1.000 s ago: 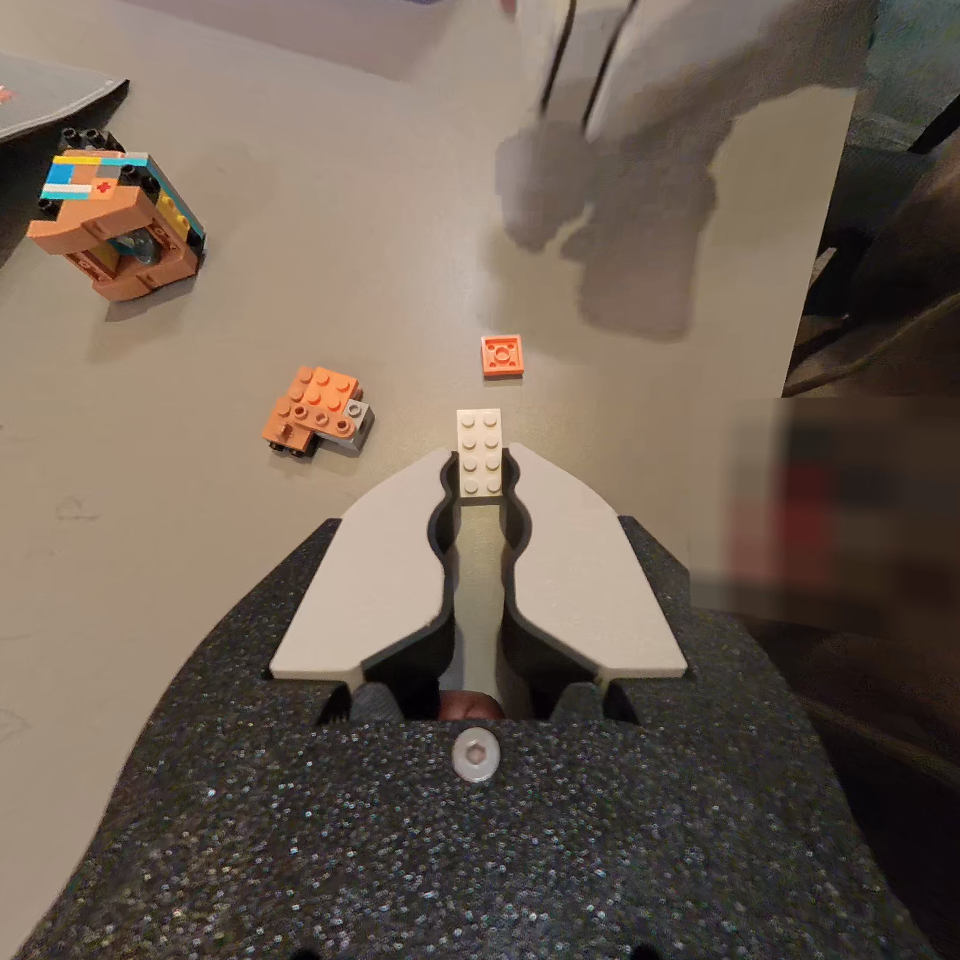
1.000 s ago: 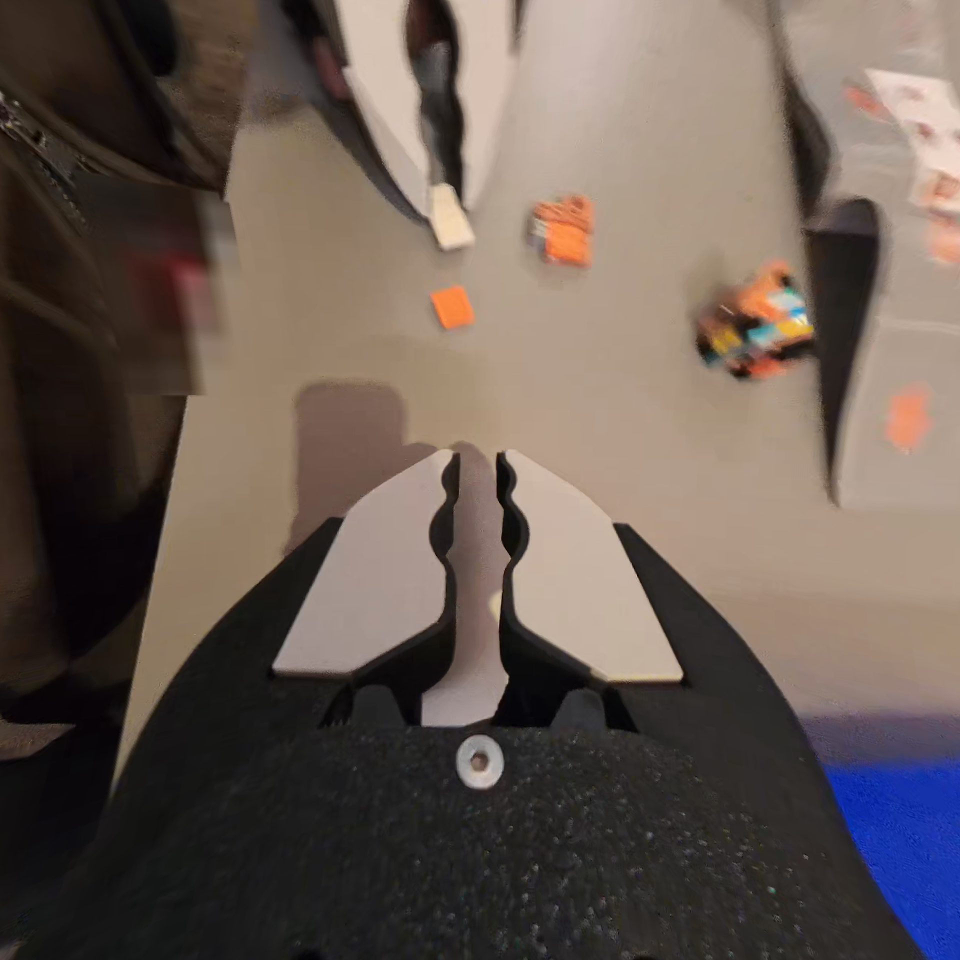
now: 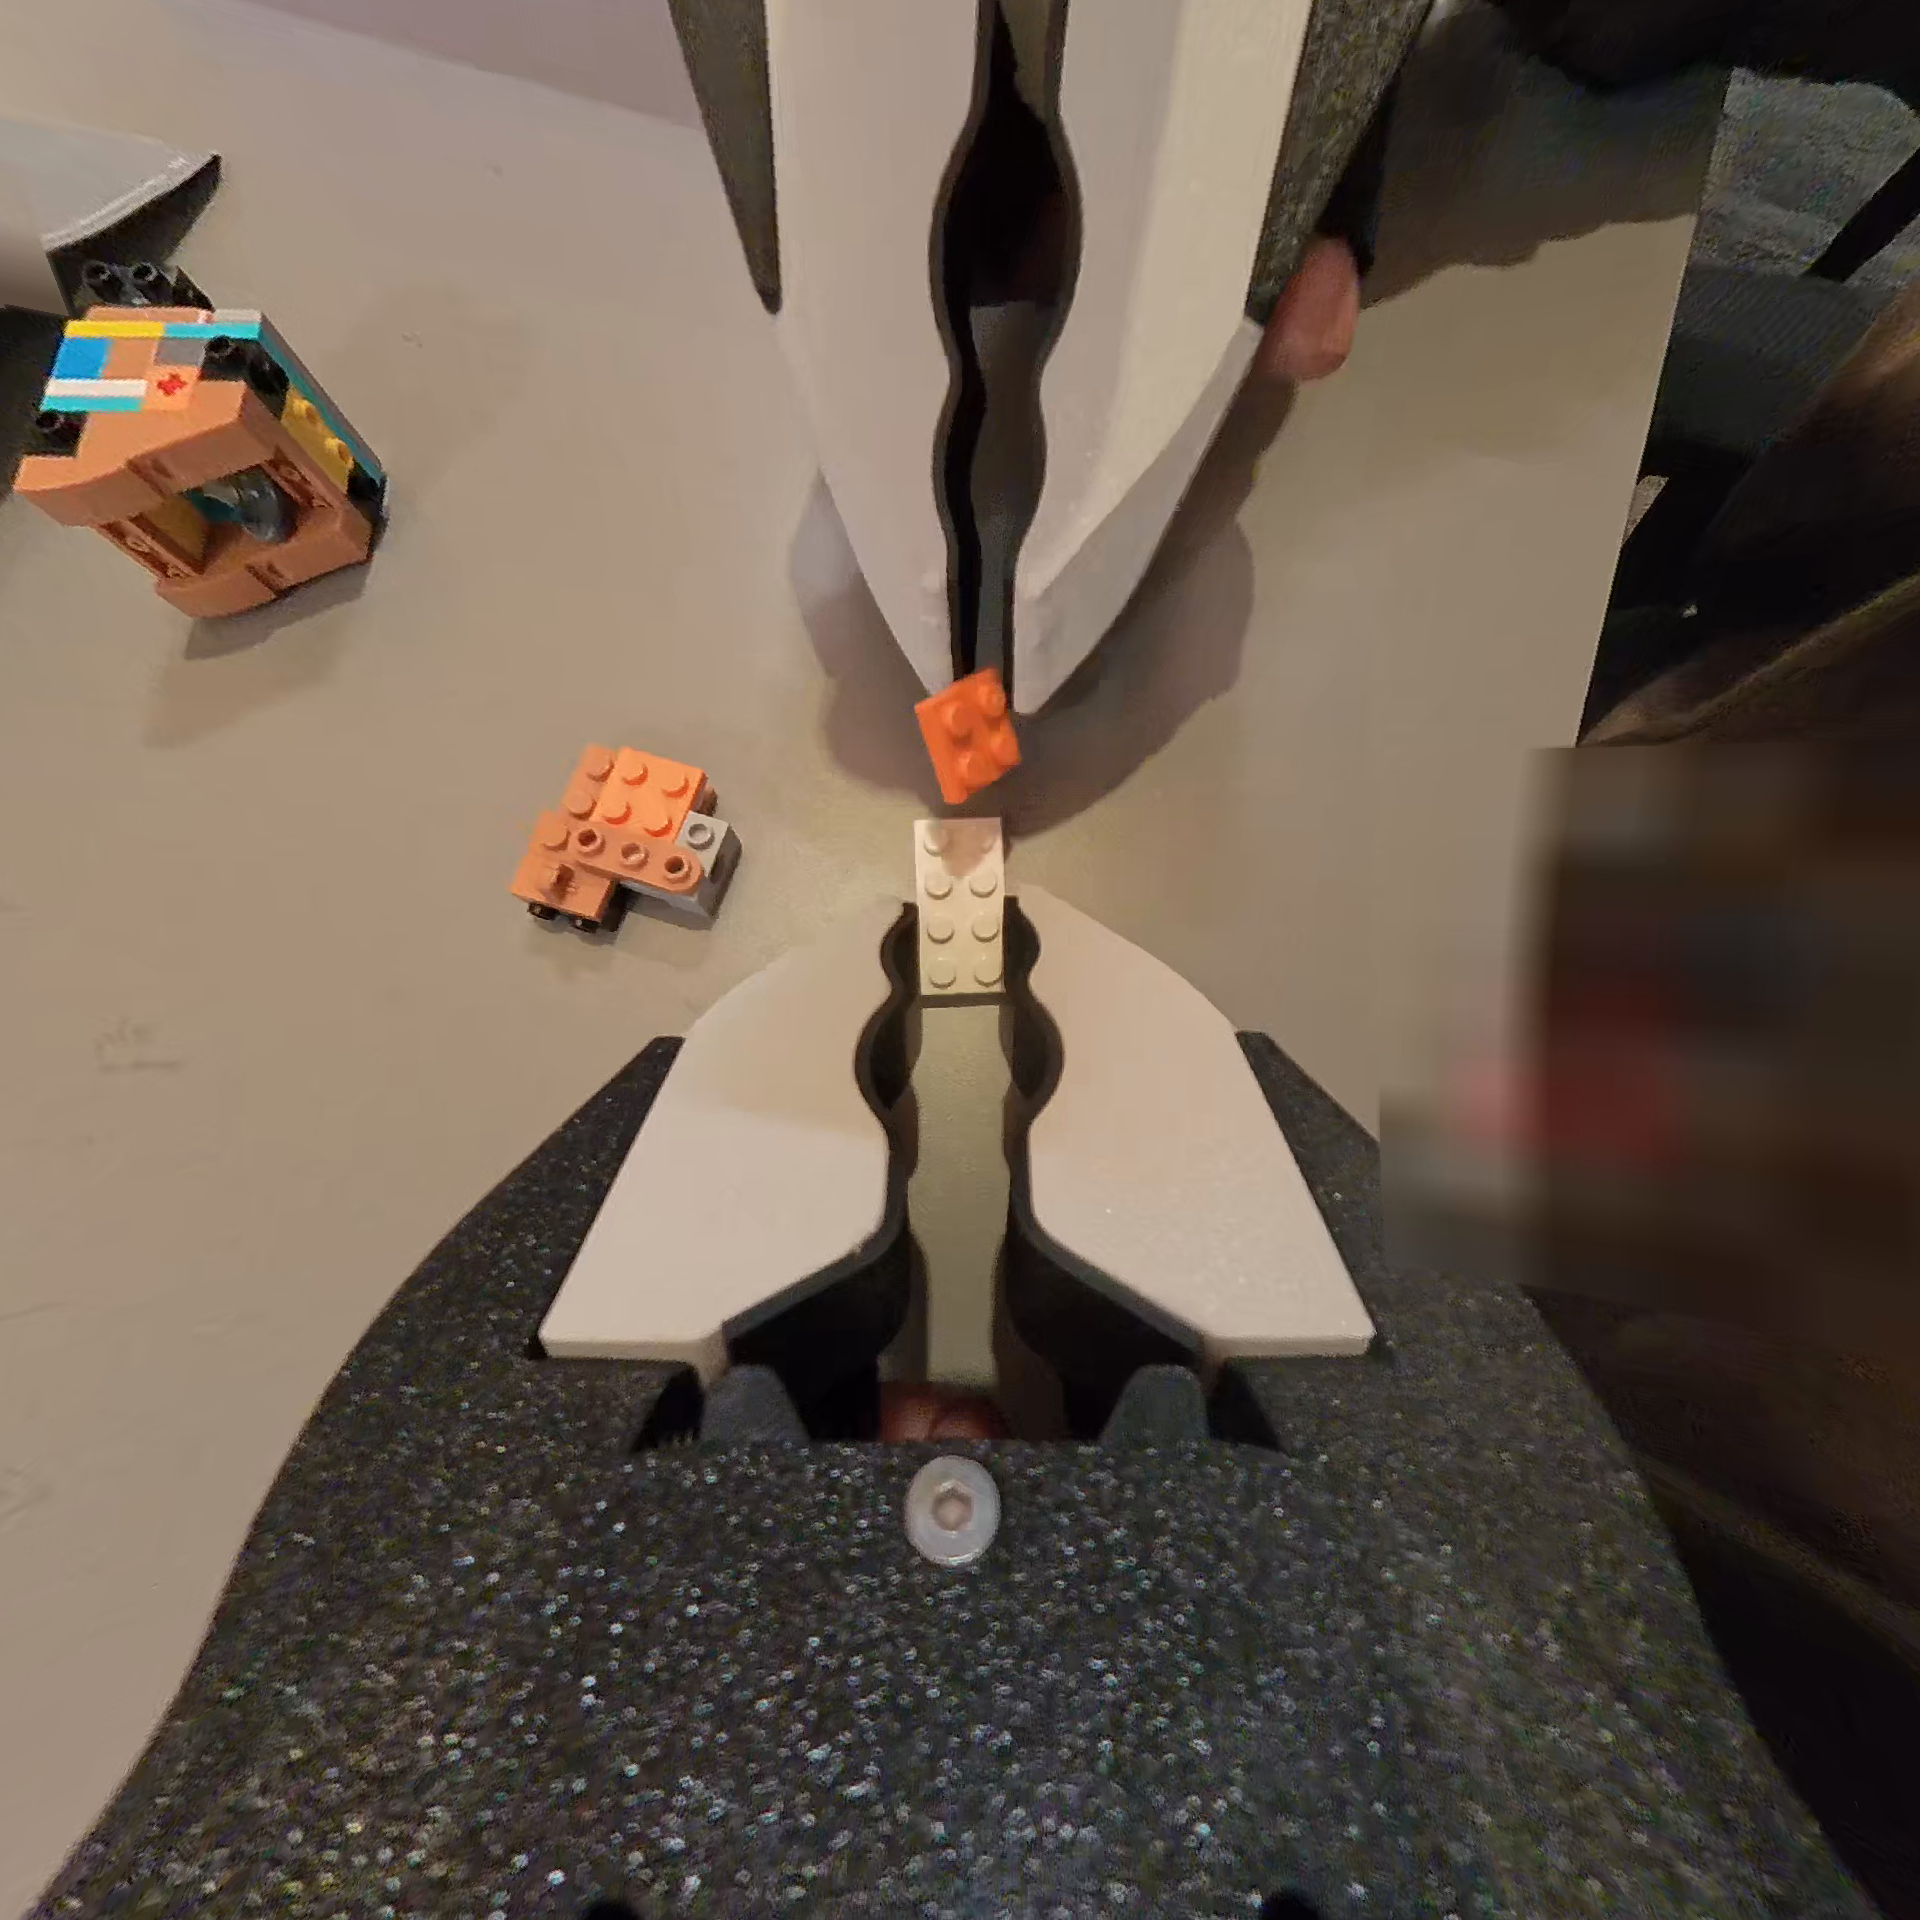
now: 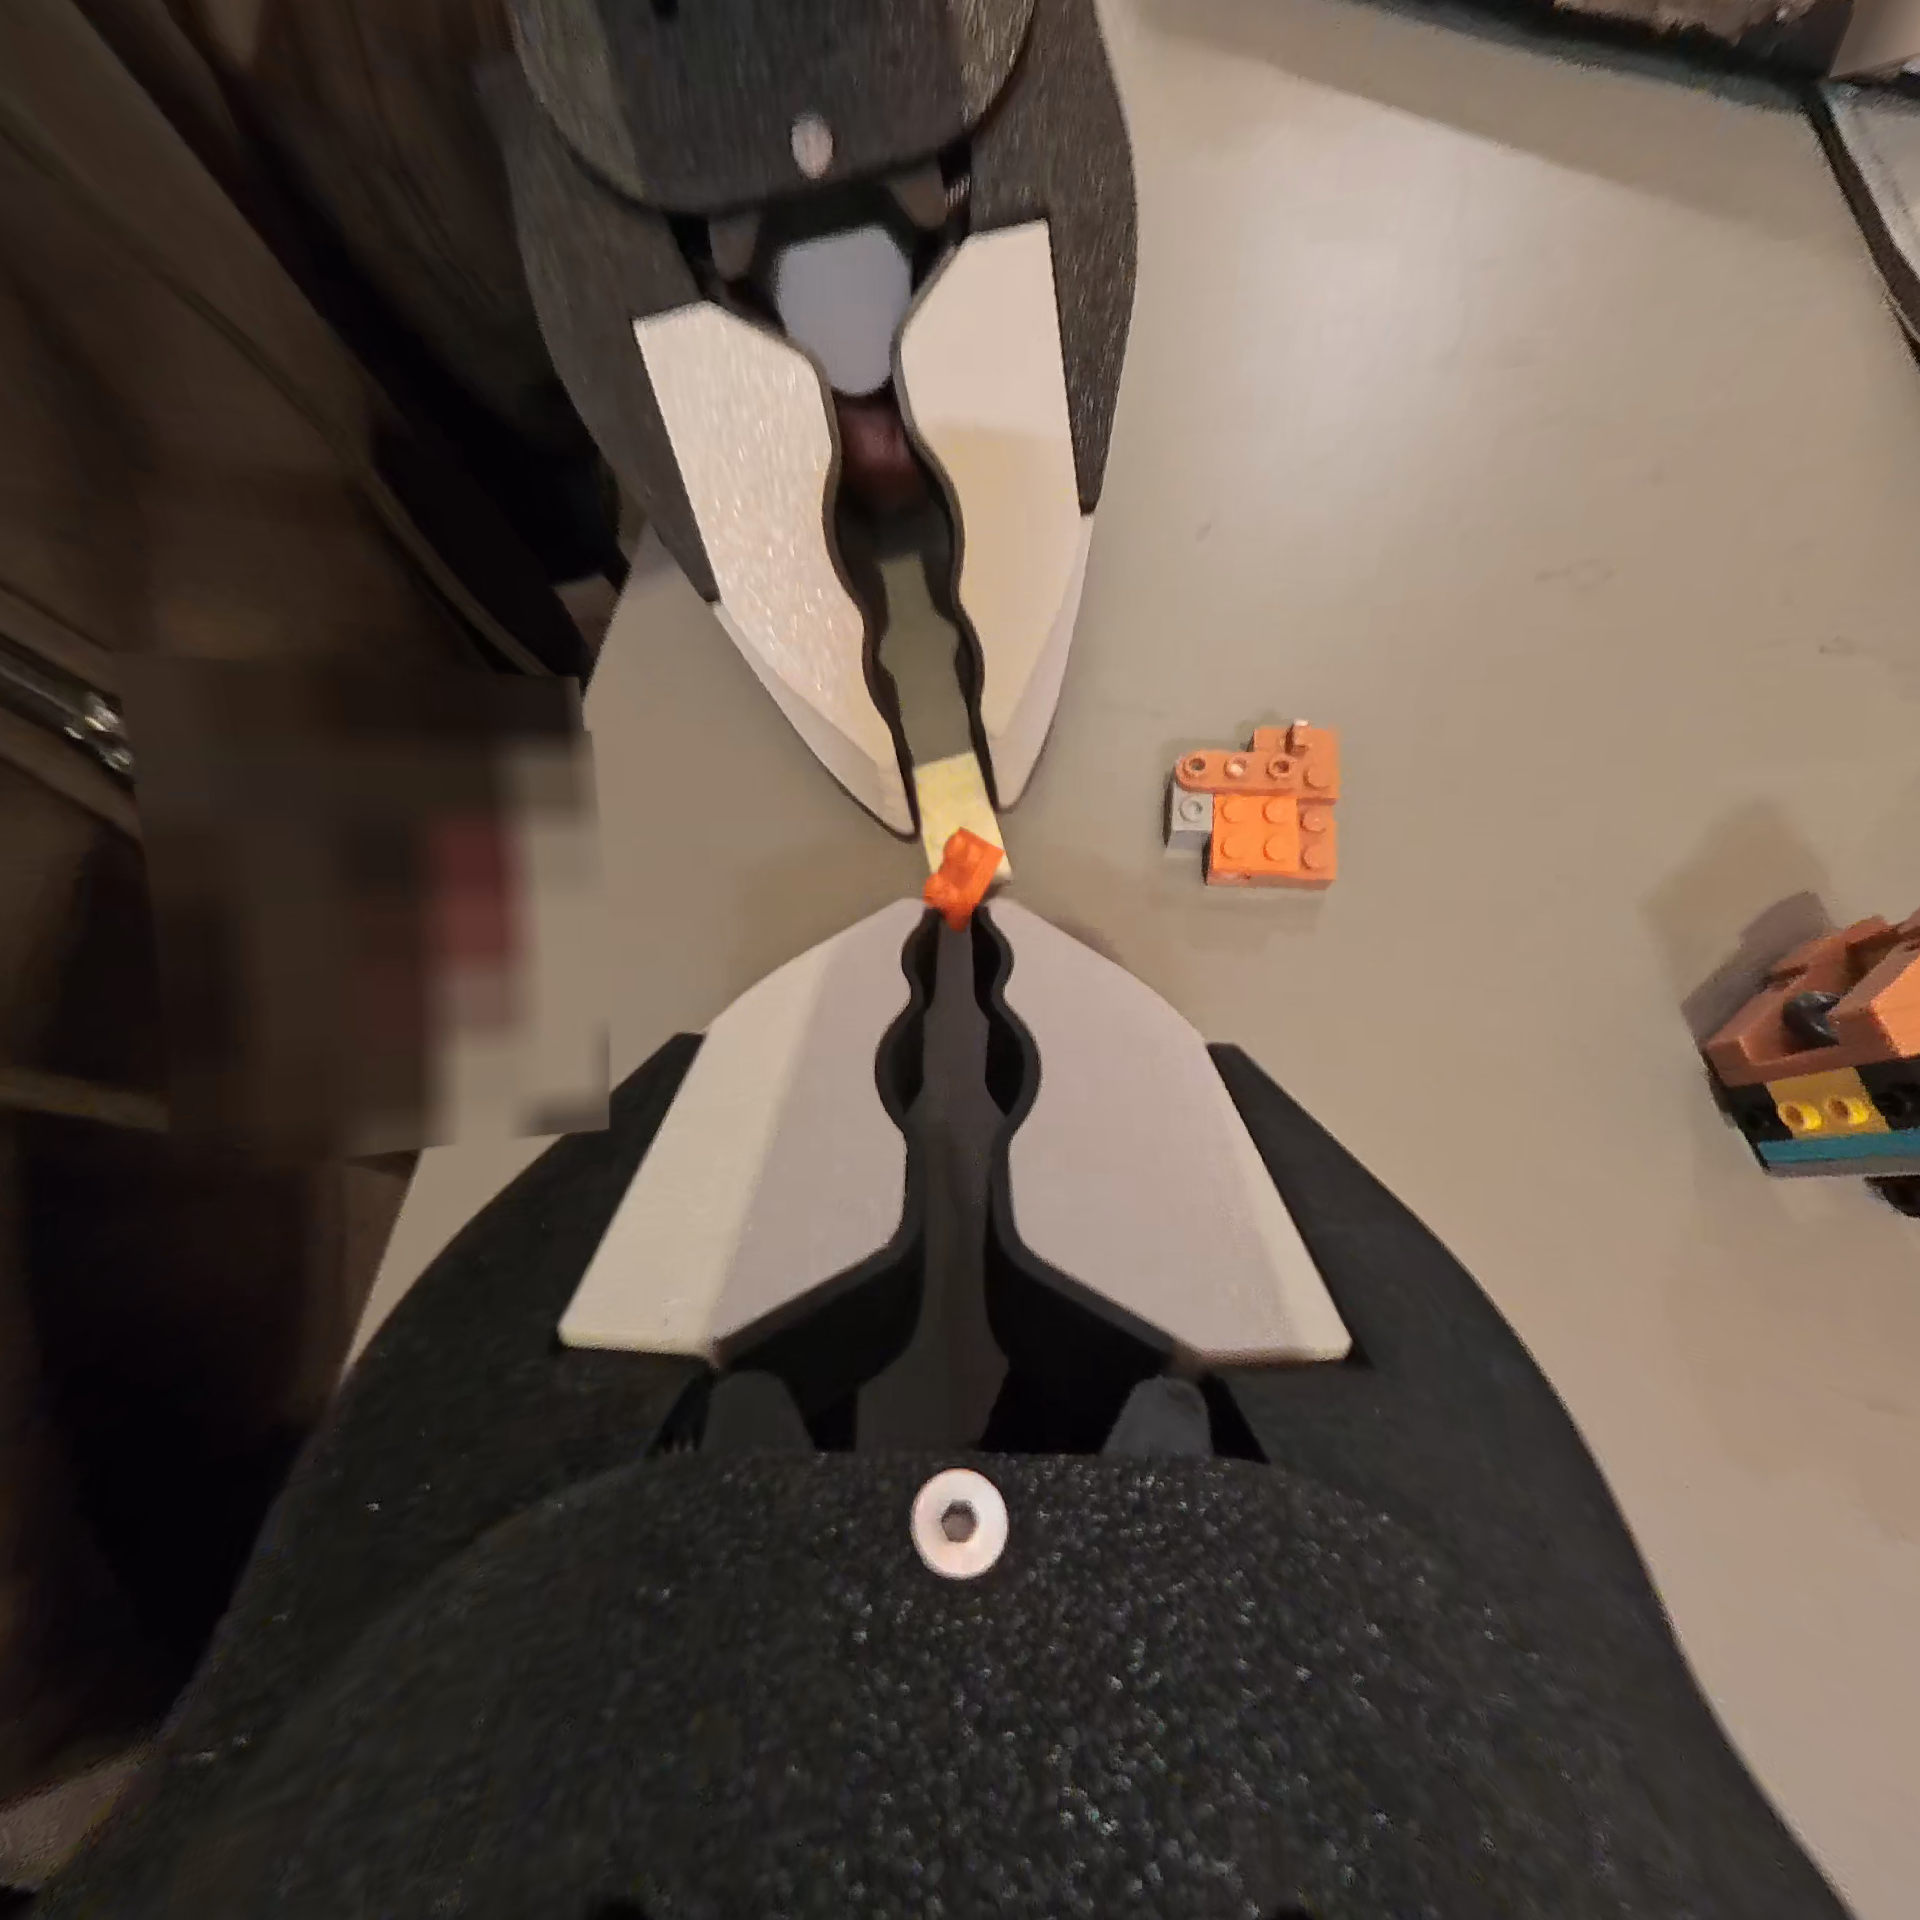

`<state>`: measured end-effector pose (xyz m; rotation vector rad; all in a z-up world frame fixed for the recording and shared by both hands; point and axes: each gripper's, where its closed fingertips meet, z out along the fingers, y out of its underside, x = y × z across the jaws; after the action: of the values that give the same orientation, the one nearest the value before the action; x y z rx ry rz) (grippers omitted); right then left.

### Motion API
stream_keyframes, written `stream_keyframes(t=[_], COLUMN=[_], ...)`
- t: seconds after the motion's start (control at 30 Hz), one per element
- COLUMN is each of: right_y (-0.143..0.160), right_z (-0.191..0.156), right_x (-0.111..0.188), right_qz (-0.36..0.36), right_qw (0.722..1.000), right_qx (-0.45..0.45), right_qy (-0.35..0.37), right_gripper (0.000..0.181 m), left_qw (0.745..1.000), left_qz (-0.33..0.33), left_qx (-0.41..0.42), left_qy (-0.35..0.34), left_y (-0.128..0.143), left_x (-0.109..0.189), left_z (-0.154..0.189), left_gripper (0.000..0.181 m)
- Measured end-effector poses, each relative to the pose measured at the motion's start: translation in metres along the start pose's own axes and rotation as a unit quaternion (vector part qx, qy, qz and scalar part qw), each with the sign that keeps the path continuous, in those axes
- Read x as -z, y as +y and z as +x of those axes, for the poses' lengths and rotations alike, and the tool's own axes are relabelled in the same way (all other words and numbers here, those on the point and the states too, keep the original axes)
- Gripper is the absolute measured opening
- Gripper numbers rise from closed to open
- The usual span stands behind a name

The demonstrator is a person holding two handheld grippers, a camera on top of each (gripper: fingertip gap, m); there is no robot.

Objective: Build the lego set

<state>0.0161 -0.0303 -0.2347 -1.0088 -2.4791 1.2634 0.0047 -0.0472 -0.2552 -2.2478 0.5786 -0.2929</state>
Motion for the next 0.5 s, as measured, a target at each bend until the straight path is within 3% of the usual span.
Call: stream_keyframes(t=[0.1, 0.5], right_y=[-0.006, 0.007], right_z=[-0.004, -0.001], right_x=[-0.003, -0.014], right_qz=[0.020, -0.037], right_qw=[0.999, 0.999], right_qx=[-0.025, -0.022], right_qy=[-0.024, 0.002], right_gripper=[0.006, 0.007], left_qw=[1.000, 1.000], left_qz=[0.002, 0.009], left_qx=[-0.004, -0.005], left_qy=[0.000, 0.005], left_y=[-0.002, -0.004], left_x=[-0.001, -0.001], left_z=[0.001, 0.003], left_gripper=[0.015, 0.015])
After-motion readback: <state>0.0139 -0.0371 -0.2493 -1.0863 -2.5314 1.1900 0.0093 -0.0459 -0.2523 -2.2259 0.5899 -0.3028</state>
